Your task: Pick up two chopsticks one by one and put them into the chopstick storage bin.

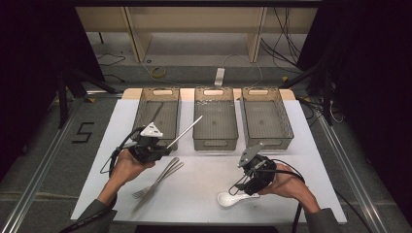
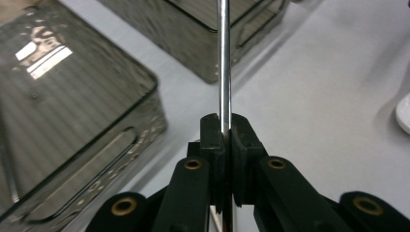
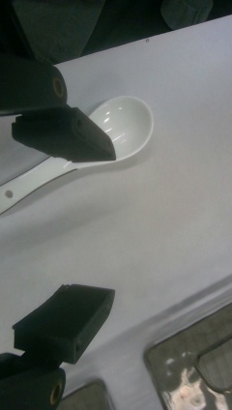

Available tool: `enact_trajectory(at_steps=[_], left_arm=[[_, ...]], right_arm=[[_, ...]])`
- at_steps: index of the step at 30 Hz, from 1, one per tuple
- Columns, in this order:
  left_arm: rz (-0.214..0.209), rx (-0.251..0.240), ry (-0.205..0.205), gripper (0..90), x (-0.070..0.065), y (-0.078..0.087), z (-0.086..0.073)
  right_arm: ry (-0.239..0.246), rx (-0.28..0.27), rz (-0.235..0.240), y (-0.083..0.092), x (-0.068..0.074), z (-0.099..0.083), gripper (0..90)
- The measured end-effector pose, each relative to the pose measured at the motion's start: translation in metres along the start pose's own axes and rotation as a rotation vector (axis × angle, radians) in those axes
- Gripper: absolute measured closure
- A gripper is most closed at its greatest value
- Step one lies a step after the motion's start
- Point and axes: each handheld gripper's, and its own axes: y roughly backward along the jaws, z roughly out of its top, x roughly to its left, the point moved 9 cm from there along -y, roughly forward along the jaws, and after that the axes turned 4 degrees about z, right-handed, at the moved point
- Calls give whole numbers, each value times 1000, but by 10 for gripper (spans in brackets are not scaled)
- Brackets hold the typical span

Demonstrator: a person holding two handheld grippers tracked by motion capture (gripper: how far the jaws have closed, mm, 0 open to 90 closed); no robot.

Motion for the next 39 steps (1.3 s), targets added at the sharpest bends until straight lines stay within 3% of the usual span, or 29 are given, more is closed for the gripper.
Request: enact_trajectory(at_steps=[2,7,14,21,31,39], left_arm=[[12,-20,32,853,8,3,2],[34,-49,59,853,25,11,5],[58,-79,127,853,46,18,14],[76,-92,193,853,65,10,25],[122,-90,245,853,94,-5,40],[155,-87,288,853,115,-17,44]], right_arm=[[-7,7,-1,-2,0,-2,286],[-27,25,1,-8,-1,-11,281],[-26,29,4,-13,0,-16,281],[-35,30,10,-15,0,-20,278],[-46,26,13,-15,1,-24,275],[-40,33,25,-17,4,-26,275]])
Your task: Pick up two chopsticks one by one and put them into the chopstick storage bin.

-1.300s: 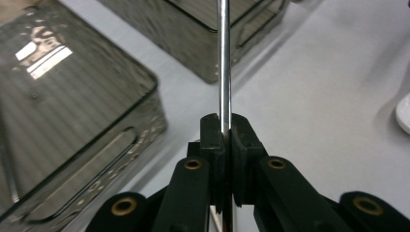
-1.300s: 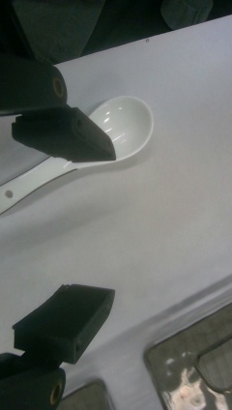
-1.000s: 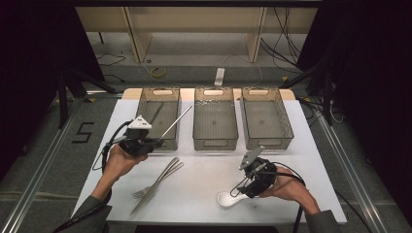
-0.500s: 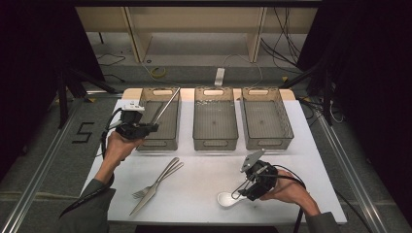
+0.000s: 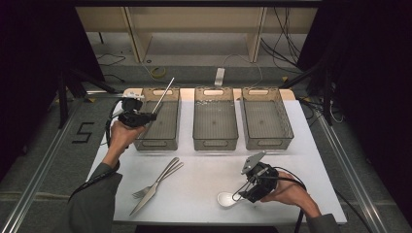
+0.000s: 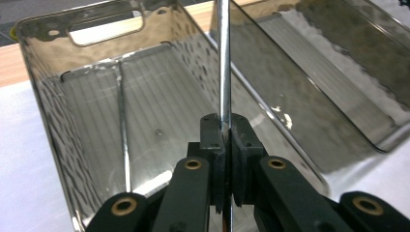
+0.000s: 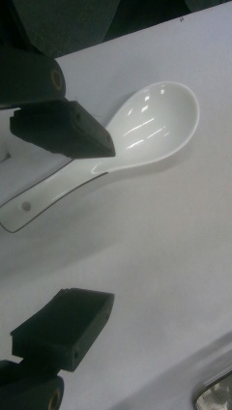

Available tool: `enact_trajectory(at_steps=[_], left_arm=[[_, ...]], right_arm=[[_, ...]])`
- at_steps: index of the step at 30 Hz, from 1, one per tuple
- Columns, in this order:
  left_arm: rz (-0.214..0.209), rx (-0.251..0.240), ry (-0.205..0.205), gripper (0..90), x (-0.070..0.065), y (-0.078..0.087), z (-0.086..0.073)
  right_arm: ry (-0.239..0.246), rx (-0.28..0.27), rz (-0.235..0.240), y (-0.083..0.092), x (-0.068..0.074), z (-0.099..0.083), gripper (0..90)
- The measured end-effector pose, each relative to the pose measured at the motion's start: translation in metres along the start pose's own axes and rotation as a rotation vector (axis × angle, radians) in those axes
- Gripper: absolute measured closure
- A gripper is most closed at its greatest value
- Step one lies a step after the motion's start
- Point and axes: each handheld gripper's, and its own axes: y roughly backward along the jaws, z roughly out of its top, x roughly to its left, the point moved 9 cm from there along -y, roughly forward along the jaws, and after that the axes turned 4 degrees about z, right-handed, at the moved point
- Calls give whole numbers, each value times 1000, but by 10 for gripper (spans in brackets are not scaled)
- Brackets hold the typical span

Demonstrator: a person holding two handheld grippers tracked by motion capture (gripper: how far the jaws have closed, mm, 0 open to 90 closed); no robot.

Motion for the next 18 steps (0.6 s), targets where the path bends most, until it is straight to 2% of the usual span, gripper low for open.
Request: enact_trajectory(at_steps=[8,18], left_arm=[[49,13,23,852,17,-14,1],[84,37,37,850,28,-22,-3]], right_arm=[[-2,-8,3,-1,1,-1,272],[-5,-4,8,-1,2,-1,269]])
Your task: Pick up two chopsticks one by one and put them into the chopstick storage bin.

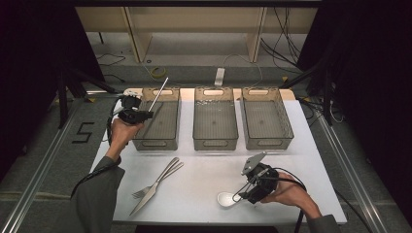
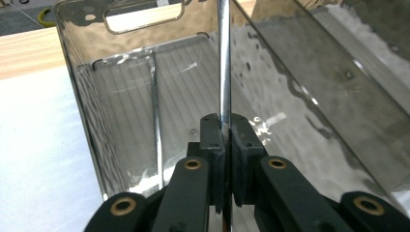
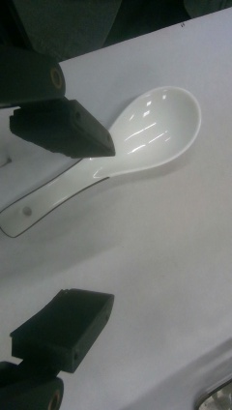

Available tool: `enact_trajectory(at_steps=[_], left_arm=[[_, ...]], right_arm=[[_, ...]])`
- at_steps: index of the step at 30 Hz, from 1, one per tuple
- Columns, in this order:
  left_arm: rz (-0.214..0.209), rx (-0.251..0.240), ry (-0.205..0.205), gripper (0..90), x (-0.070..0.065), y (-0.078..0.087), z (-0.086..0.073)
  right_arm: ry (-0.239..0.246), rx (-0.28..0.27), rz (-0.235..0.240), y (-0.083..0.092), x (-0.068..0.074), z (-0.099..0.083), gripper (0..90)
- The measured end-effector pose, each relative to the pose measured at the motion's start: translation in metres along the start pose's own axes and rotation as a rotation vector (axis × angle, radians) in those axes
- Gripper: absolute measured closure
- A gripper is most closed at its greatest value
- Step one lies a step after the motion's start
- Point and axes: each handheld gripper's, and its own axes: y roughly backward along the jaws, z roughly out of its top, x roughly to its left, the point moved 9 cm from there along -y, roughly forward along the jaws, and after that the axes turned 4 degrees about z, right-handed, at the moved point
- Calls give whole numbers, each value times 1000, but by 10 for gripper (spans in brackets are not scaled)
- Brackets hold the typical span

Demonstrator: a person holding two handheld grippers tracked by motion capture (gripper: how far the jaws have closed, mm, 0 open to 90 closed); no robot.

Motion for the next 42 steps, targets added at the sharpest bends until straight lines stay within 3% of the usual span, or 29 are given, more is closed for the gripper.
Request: enact_trajectory(at_steps=[7,9,13,18,22,25,29,39,42], left_arm=[[17,27,13,836,5,-8,-4],[11,2,45,763,5,-7,-1],[16,-5,48,675,2,-4,2],[-46,-24,81,522,-8,9,6],[-90,-50,69,389,-21,26,4],[-93,-91,48,358,-27,41,1],[-149,-152,44,306,-40,61,-5],[-206,-144,-59,216,-80,79,-33],[-225,-142,-70,199,-90,81,-43]], right_arm=[[5,3,3,-1,1,0,269],[2,3,5,-1,1,-1,270],[-4,6,4,0,1,-1,269],[0,0,0,2,0,-1,270],[-7,10,0,1,-1,-2,269],[-6,14,1,1,-1,-3,270],[-2,16,2,0,-1,-3,273],[4,22,18,0,1,-3,283],[15,30,22,-2,2,-4,283]])
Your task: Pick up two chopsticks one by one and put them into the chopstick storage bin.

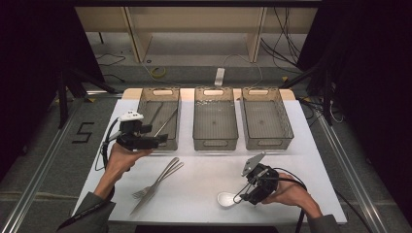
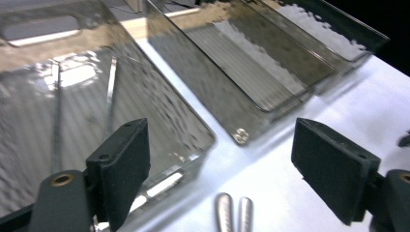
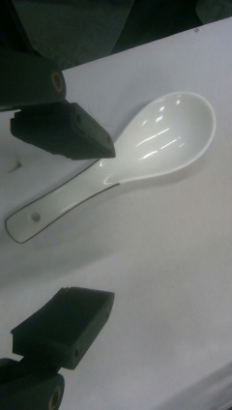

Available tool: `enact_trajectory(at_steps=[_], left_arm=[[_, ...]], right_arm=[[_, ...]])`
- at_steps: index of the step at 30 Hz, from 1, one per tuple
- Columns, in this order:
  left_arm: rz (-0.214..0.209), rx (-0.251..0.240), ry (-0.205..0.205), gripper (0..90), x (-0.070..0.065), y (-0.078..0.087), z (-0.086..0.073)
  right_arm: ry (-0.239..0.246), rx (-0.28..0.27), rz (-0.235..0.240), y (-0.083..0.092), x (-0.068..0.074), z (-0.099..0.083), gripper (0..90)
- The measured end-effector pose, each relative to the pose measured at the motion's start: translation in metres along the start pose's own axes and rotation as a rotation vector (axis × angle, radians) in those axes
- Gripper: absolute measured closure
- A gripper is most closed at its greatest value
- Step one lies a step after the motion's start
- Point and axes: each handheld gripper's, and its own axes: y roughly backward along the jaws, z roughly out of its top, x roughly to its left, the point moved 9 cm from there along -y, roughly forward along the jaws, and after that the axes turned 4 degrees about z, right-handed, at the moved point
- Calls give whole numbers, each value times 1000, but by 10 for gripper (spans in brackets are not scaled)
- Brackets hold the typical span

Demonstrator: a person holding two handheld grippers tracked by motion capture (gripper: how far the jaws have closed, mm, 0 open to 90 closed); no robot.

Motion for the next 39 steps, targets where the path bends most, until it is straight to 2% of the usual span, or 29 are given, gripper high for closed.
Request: enact_trajectory(at_steps=[4,6,7,10,12,15,21,22,28,29,31,35,36,39], left_arm=[[-15,5,-22,176,-10,4,-8],[-21,6,-18,172,-13,5,-11],[-23,11,-19,168,-15,6,-14],[-18,17,-20,161,-18,7,-21],[-11,18,-20,159,-19,8,-25],[-8,21,-16,157,-21,9,-31],[-6,38,-47,155,-29,10,-43],[-8,39,-52,155,-31,10,-44],[-9,43,-62,154,-36,12,-51],[-11,39,-61,154,-38,13,-52],[-18,42,-62,154,-39,14,-54],[-1,58,-67,153,-35,15,-60],[-2,58,-66,153,-34,15,-60],[2,55,-60,154,-33,16,-60]], right_arm=[[3,11,7,-1,2,0,283],[15,11,7,-2,2,0,284],[4,14,9,-2,3,0,286],[27,11,8,-4,3,0,298],[11,23,12,-4,5,-1,302],[25,26,10,-6,5,-1,310],[20,43,9,-6,6,-2,321],[32,40,6,-7,6,-2,322],[49,51,8,-9,7,-2,327],[40,56,8,-9,8,-2,329],[50,62,6,-9,9,-2,331],[41,64,5,-10,11,-1,333],[64,71,-1,-11,9,-2,335],[52,82,-1,-12,11,-3,341]])
